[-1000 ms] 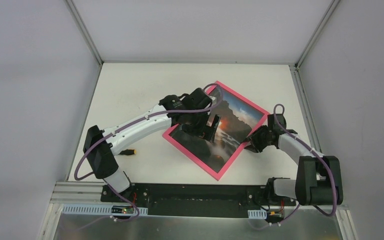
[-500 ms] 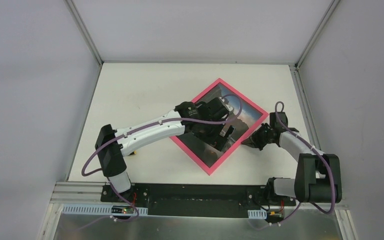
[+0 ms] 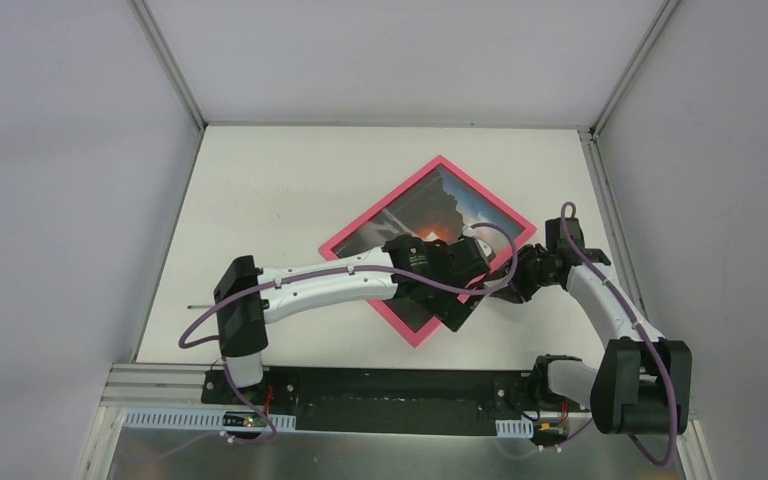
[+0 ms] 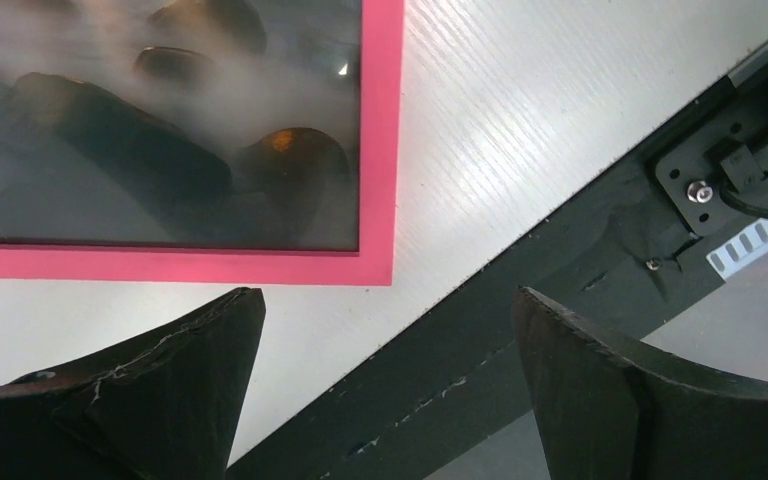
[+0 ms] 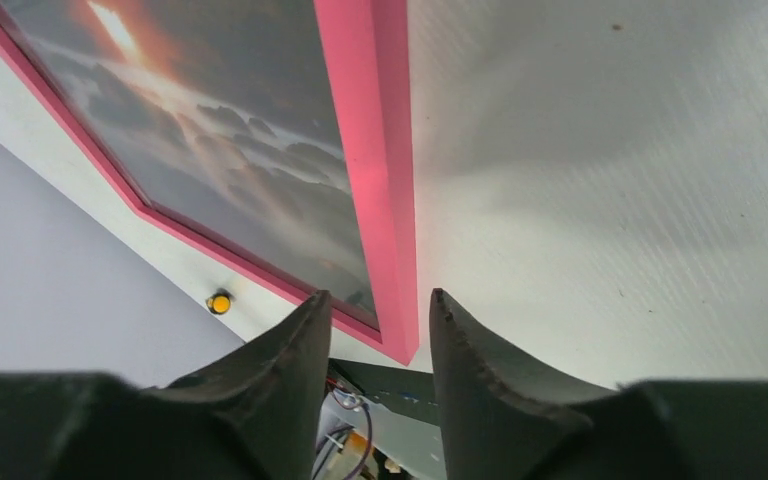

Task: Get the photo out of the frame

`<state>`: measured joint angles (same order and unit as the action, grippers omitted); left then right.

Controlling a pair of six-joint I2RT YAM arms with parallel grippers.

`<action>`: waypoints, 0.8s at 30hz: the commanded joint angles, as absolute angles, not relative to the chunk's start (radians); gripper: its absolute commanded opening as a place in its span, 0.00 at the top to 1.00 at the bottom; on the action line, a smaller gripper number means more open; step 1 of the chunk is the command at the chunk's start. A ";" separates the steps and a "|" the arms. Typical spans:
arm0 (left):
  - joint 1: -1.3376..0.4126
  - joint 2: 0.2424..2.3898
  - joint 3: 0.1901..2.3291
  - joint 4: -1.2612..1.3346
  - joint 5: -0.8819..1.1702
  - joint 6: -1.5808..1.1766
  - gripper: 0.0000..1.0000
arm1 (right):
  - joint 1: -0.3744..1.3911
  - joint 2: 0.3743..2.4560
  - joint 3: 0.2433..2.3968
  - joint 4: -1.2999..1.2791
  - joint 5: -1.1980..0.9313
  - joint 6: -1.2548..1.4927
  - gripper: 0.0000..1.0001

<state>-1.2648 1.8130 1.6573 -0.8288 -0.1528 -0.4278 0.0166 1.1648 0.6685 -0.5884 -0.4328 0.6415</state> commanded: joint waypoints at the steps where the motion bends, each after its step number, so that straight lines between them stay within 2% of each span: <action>1: -1.256 1.741 1.654 -0.854 -0.195 -0.489 0.01 | 0.019 1.180 0.682 -0.626 -0.399 0.639 0.52; 7: -1.256 1.677 1.597 -0.852 -0.199 -0.481 0.01 | 0.031 1.291 0.694 -0.525 -0.414 0.657 0.37; 11: -1.255 1.673 1.589 -0.854 -0.203 -0.417 0.01 | 0.037 1.393 0.713 -0.462 -0.412 0.659 0.35; 18: -1.253 1.682 1.609 -0.853 -0.209 -0.256 0.01 | 0.098 1.499 0.794 -0.499 -0.310 0.706 0.42; 22: -1.240 1.691 1.621 -0.854 -0.207 -0.197 0.01 | 0.125 1.521 0.796 -0.516 -0.278 0.738 0.58; 24: -1.231 1.699 1.627 -0.854 -0.210 -0.172 0.01 | 0.133 1.530 0.787 -0.509 -0.270 0.747 0.62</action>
